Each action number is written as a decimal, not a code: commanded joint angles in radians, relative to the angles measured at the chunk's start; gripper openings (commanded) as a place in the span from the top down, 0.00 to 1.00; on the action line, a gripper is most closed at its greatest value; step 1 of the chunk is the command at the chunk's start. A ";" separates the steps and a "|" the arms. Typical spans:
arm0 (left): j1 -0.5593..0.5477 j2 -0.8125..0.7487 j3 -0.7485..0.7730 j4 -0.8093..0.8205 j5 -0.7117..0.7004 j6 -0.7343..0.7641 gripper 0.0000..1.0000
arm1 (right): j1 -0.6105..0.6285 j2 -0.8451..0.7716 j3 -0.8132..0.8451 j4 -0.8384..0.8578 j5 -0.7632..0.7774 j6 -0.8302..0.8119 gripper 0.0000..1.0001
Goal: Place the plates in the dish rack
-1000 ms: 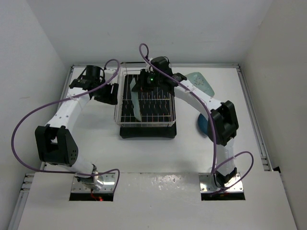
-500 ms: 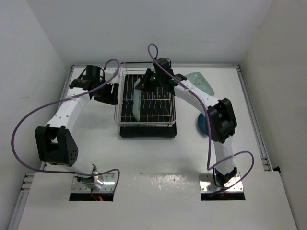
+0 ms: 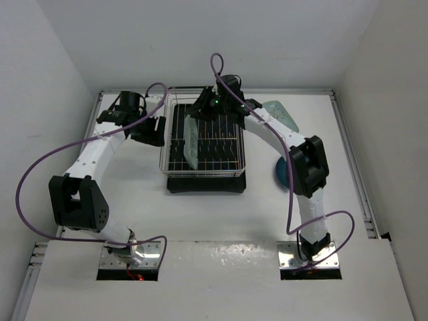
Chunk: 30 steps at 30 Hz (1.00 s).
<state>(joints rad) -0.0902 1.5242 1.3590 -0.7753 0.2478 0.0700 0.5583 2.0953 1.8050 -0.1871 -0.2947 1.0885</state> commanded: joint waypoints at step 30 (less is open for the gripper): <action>0.001 0.063 0.077 -0.028 -0.081 0.074 0.24 | -0.371 0.047 0.057 -0.586 0.523 -0.920 0.41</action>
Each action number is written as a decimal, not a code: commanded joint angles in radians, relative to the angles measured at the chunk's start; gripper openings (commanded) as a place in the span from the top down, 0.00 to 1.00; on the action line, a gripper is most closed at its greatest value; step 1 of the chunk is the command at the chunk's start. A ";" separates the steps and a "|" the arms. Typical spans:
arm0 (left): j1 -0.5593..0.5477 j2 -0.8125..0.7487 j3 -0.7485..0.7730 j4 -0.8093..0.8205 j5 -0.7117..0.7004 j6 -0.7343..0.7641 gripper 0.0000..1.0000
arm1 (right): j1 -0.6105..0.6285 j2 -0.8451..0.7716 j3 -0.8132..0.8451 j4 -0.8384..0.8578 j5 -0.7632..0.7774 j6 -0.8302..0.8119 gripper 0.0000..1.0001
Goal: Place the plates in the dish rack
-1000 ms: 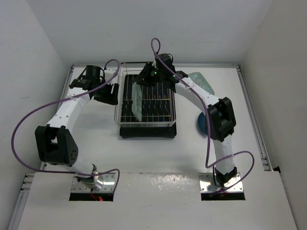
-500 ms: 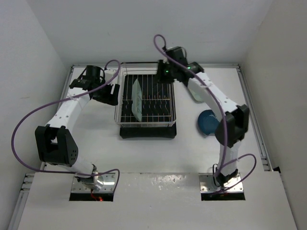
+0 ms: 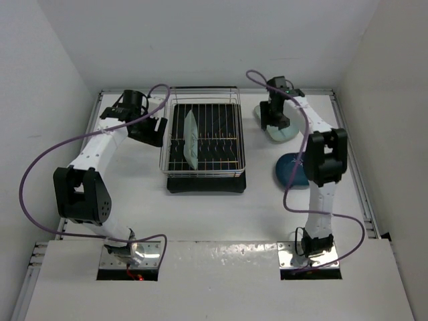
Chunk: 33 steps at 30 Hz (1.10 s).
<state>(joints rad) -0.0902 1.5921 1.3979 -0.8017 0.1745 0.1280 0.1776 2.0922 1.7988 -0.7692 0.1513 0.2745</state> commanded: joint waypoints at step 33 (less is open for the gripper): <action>0.049 0.043 0.018 -0.002 0.011 -0.002 0.24 | 0.114 -0.066 -0.435 0.231 0.082 -0.258 1.00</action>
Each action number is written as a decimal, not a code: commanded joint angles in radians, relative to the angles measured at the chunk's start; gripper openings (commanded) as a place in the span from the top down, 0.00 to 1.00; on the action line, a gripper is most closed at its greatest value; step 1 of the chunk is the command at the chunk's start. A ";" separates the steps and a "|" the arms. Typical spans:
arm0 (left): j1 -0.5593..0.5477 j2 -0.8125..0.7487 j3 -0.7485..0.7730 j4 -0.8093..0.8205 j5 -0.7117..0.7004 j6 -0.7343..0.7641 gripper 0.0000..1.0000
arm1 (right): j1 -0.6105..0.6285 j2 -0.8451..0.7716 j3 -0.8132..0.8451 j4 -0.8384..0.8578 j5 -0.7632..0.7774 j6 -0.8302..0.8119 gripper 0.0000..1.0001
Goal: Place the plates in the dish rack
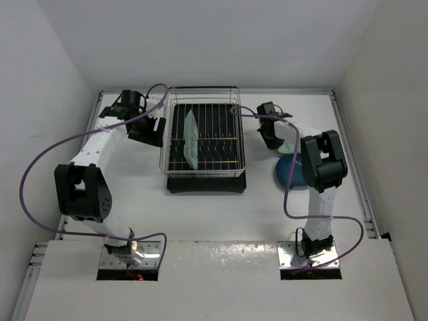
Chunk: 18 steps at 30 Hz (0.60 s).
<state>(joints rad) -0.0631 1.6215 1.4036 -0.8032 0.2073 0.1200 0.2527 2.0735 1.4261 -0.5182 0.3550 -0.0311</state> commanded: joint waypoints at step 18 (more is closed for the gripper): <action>0.040 -0.005 0.003 -0.001 0.009 0.006 0.24 | 0.069 0.005 0.083 0.040 -0.047 0.046 0.52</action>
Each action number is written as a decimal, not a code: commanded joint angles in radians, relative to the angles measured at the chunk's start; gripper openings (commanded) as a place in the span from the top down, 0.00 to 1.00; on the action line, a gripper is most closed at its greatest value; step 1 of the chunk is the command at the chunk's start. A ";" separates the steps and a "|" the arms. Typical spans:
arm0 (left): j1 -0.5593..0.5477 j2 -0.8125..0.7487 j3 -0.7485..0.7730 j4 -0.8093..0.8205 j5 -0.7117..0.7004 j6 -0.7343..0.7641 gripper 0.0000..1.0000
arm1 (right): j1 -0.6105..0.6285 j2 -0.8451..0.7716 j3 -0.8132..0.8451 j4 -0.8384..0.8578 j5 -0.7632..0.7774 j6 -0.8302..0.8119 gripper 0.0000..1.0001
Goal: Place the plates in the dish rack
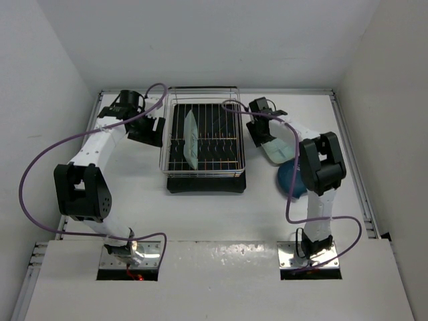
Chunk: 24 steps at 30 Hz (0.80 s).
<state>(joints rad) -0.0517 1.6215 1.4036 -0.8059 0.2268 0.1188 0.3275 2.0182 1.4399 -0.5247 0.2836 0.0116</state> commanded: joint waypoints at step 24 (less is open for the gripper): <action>0.038 -0.006 0.012 0.002 -0.010 0.007 0.24 | -0.140 -0.065 0.057 0.121 -0.187 0.161 1.00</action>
<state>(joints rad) -0.0422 1.6215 1.4033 -0.8066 0.2409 0.1188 0.2520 2.0785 1.4963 -0.4122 0.2302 0.0315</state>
